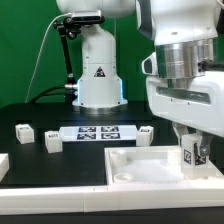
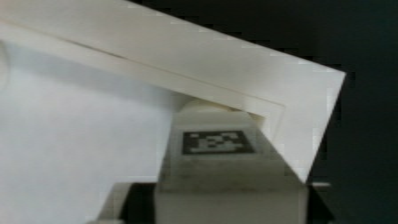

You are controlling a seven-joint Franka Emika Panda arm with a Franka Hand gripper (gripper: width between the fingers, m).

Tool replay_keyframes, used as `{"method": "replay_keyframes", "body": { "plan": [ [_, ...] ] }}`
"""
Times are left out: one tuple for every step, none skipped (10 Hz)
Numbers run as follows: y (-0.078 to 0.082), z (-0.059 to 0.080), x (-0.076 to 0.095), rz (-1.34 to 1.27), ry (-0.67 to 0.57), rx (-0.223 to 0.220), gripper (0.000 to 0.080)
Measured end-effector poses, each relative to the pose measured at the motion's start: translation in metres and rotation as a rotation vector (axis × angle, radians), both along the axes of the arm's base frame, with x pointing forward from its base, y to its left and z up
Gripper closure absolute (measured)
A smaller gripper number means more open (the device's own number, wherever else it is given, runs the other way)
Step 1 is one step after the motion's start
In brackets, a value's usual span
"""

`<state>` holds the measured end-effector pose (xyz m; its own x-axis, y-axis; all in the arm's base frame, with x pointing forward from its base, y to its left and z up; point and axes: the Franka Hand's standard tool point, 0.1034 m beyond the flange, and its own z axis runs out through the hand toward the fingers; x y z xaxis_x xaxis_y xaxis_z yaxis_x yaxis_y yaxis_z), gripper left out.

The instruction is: Assemble one leg

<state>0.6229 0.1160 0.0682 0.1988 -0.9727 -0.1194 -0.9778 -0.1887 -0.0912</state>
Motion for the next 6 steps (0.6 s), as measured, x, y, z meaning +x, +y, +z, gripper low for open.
{"method": "replay_keyframes", "body": {
  "plan": [
    [-0.0007,0.0001,0.0003,-0.024,0.005,0.006,0.0508],
    [-0.0012,0.0001,0.0007,-0.064,0.014,0.013,0.0508],
    [-0.0011,0.0002,0.0010,-0.068,0.018,0.015,0.0508],
    [-0.0009,0.0001,0.0010,-0.069,0.018,0.015,0.0508],
    [-0.0007,-0.0001,0.0008,-0.064,0.017,0.015,0.0429],
    [-0.0006,-0.0002,0.0008,-0.046,0.015,0.014,0.0429]
  ]
}}
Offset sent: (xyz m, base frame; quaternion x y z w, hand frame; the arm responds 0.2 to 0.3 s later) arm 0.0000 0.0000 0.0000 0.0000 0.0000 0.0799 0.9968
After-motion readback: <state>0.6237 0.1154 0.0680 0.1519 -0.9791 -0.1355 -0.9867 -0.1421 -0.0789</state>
